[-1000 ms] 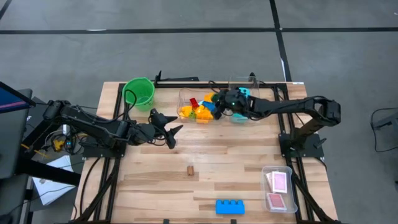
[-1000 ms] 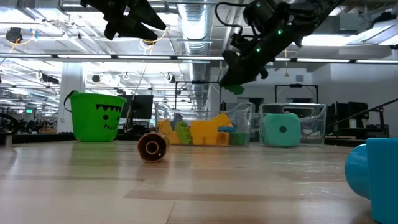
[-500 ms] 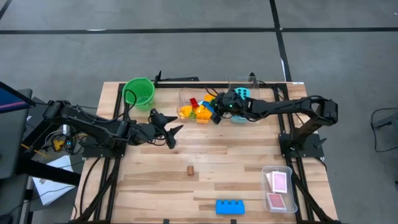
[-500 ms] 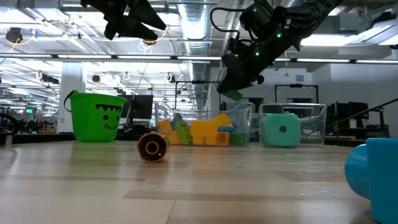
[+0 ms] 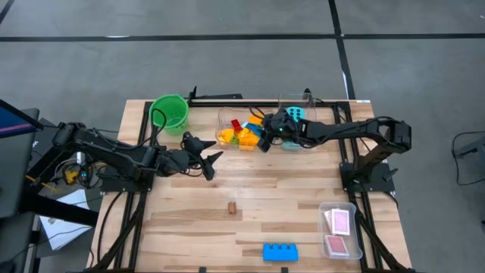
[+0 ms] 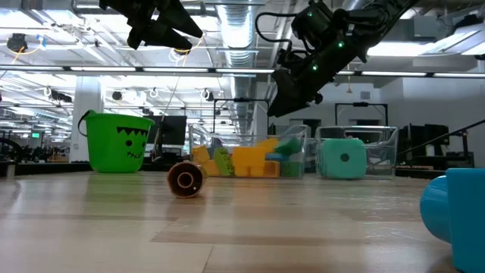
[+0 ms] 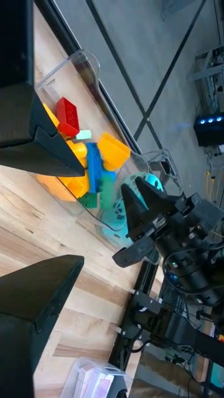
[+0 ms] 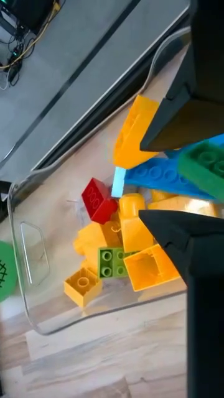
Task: Pick & Place Toys
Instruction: Put the brown gamepiece into the left transparent bin
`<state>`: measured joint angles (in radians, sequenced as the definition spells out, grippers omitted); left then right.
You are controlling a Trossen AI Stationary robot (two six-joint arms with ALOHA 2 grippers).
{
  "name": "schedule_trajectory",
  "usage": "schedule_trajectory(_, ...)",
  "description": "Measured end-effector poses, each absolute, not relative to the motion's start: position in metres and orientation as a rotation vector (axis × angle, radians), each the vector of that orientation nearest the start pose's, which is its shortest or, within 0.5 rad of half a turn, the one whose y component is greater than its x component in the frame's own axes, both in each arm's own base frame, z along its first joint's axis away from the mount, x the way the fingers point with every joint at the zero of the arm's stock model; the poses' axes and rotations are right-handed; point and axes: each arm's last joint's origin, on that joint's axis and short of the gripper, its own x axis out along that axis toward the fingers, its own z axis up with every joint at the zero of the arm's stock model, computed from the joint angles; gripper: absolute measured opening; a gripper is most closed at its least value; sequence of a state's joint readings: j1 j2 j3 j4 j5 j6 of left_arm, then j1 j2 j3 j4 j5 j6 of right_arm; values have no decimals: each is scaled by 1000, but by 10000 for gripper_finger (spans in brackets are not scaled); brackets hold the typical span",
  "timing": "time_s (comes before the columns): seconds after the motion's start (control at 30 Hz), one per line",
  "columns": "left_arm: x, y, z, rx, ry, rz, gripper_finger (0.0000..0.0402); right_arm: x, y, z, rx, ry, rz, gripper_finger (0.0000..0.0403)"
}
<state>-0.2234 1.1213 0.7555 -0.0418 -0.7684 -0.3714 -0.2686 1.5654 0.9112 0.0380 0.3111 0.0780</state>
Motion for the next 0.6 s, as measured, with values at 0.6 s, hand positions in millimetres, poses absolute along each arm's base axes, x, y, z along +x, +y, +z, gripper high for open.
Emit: schedule_trajectory(0.6,238,-47,262,-128,466,166,213,311,-24,247,56,483,-307,163)
